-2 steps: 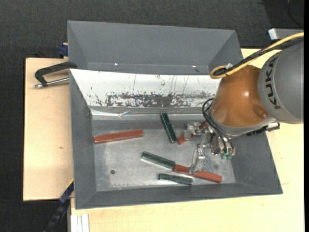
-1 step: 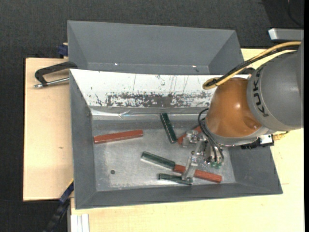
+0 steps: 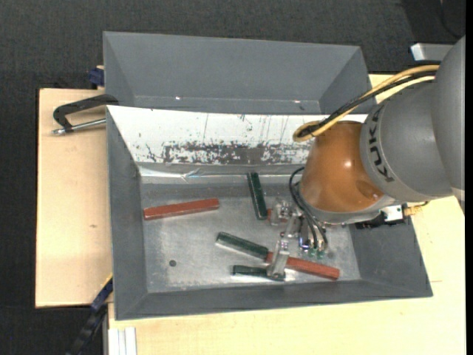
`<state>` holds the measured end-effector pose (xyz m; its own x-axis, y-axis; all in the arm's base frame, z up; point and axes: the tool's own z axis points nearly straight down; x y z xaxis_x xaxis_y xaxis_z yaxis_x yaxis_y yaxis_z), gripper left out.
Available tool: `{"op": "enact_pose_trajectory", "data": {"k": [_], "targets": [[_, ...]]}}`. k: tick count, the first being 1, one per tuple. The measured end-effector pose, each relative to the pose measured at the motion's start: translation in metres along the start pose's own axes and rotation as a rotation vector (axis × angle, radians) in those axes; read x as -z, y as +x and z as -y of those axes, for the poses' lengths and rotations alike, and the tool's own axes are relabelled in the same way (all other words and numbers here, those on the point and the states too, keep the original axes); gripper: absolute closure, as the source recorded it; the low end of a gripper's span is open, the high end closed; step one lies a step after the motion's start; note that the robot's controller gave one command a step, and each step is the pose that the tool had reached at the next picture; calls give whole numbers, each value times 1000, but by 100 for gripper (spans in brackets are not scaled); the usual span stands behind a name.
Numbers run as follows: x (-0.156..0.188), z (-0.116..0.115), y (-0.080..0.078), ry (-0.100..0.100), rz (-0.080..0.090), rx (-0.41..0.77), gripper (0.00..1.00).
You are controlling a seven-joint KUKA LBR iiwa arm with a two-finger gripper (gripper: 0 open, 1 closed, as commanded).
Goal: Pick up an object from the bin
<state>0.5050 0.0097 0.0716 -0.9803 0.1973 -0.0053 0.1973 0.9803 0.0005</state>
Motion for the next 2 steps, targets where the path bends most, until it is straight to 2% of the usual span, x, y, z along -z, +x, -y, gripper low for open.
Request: {"op": "enact_pose_trajectory", "data": {"k": [1, 2], "targets": [[0, -20, 5, -1, 1, -123, 0], [-1, -57, 22, -1, -3, -116, 100]]}}
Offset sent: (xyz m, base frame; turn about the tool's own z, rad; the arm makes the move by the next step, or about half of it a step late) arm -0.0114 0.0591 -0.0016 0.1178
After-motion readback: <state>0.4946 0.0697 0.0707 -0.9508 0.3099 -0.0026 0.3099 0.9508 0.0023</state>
